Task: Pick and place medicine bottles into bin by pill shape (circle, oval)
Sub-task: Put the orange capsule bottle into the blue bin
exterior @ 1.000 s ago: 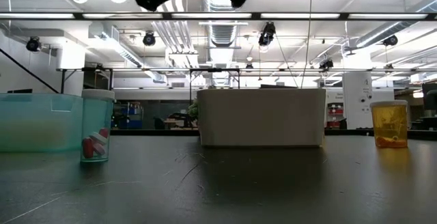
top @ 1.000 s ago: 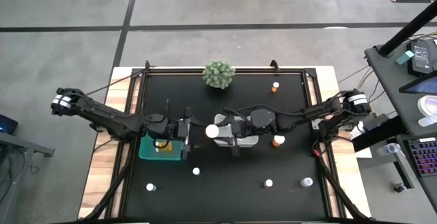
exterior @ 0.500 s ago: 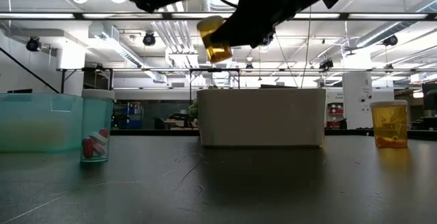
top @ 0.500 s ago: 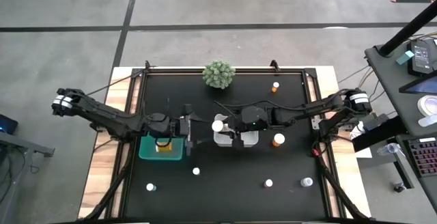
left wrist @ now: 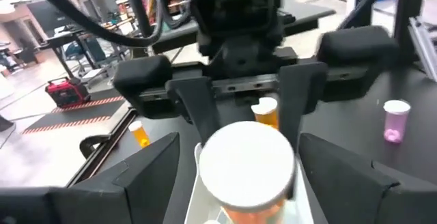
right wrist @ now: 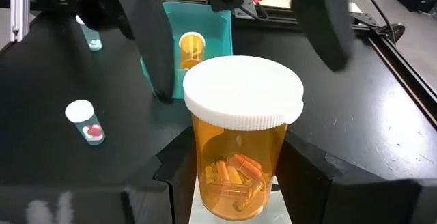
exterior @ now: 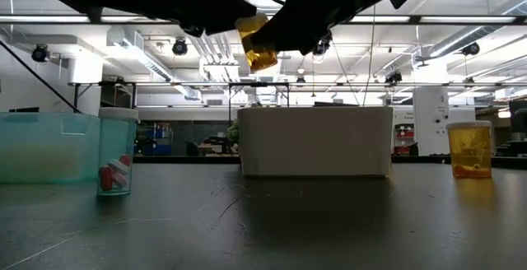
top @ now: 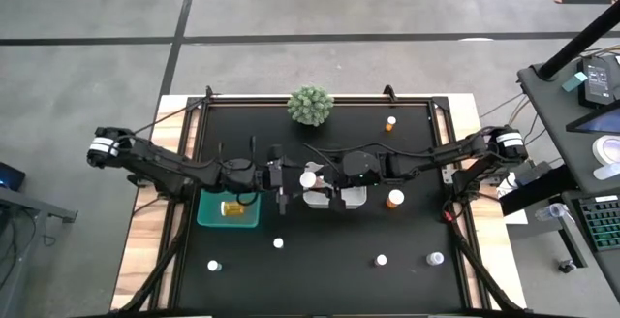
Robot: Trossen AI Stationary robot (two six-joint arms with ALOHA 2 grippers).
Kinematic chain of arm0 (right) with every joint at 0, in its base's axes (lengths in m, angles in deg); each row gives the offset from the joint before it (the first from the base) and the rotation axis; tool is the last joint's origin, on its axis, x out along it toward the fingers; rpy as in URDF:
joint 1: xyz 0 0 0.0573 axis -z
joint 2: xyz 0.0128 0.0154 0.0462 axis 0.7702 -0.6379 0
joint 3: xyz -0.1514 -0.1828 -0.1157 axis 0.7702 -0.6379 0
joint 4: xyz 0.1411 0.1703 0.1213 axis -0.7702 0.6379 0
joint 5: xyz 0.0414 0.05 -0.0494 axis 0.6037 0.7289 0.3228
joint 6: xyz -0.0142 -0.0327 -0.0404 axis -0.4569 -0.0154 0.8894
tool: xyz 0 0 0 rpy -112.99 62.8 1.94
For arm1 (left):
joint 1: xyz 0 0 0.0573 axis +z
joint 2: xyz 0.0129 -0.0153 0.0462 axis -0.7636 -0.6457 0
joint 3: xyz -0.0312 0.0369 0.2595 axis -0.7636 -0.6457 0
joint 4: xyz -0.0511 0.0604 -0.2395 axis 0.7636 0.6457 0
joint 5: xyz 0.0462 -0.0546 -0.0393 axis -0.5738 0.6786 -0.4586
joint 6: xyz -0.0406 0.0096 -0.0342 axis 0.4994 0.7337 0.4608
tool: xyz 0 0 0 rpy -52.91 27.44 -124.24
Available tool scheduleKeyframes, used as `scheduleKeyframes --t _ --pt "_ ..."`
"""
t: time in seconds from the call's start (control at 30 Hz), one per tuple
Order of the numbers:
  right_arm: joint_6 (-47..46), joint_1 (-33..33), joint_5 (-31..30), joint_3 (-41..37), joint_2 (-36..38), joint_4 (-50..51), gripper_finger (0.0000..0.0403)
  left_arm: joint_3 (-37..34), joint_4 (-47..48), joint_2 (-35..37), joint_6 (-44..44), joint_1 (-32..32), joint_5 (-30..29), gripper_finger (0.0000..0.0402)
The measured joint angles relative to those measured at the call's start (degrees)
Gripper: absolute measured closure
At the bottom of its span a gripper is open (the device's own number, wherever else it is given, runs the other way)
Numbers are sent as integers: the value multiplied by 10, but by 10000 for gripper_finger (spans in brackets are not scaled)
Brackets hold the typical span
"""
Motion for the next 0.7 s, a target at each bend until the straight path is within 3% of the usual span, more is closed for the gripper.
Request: scheduleKeyframes --t 0.2,0.5,0.7 --pt "0 0 0 0 0 0 243 0 -14 -24 12 5 2 127" --pt "-3 0 -1 0 0 -1 243 0 -13 -25 27 4 2 219" --pt "-12 1 1 0 0 -1 228 0 -11 -25 40 4 2 223"
